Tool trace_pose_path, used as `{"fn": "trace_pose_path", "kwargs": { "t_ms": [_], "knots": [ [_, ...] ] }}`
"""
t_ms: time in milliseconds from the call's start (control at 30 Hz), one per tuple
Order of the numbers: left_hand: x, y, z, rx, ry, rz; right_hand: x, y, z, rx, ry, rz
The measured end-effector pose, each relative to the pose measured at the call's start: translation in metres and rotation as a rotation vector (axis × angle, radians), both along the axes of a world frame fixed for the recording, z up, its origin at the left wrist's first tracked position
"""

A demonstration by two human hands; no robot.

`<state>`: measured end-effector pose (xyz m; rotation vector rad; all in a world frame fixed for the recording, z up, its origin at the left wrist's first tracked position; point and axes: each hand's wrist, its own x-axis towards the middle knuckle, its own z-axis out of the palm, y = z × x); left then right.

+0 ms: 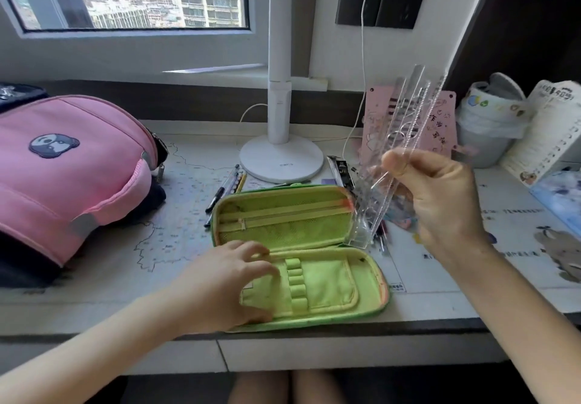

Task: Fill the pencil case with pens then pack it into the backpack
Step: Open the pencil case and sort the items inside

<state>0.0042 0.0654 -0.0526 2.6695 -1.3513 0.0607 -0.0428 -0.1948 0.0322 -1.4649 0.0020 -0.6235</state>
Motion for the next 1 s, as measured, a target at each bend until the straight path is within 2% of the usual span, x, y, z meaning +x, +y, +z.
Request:
{"fn": "trace_pose_path", "kwargs": {
  "t_ms": [67, 167, 233, 300, 400, 467, 533, 633, 733, 833, 1000],
  "knots": [
    [0.002, 0.004, -0.002, 0.065, 0.022, 0.02, -0.014, 0.009, -0.006, -0.052, -0.029, -0.002],
    [0.001, 0.0, 0.004, 0.168, -0.042, -0.051, -0.034, 0.023, -0.012, -0.228, -0.156, 0.015],
    [-0.001, 0.0, 0.009, 0.156, -0.057, -0.114, -0.045, 0.031, -0.017, -0.374, -0.263, 0.019],
    [0.001, 0.004, 0.013, 0.019, 0.012, -0.088, -0.051, 0.038, -0.024, -0.588, -0.405, -0.003],
    [0.007, 0.008, 0.016, -0.288, 0.302, 0.144, -0.048, 0.051, -0.038, -0.98, -0.547, -0.059],
    [0.011, 0.005, 0.013, -0.462, 0.433, 0.243, -0.044, 0.059, -0.048, -1.21, -0.605, -0.122],
    [0.017, 0.003, 0.009, -0.56, 0.529, 0.294, -0.042, 0.068, -0.056, -1.36, -0.667, -0.2],
    [0.025, 0.002, 0.003, -0.702, 0.653, 0.379, -0.044, 0.081, -0.065, -1.469, -0.715, -0.272],
    [0.028, 0.0, 0.001, -0.755, 0.754, 0.39, -0.035, 0.086, -0.072, -1.644, -0.471, -0.264],
    [0.032, 0.0, 0.003, -0.787, 0.864, 0.368, -0.02, 0.085, -0.073, -1.735, -0.157, -0.076],
    [0.034, 0.004, 0.002, -0.789, 0.903, 0.345, -0.014, 0.073, -0.077, -1.587, 0.141, 0.258]
  ]
}}
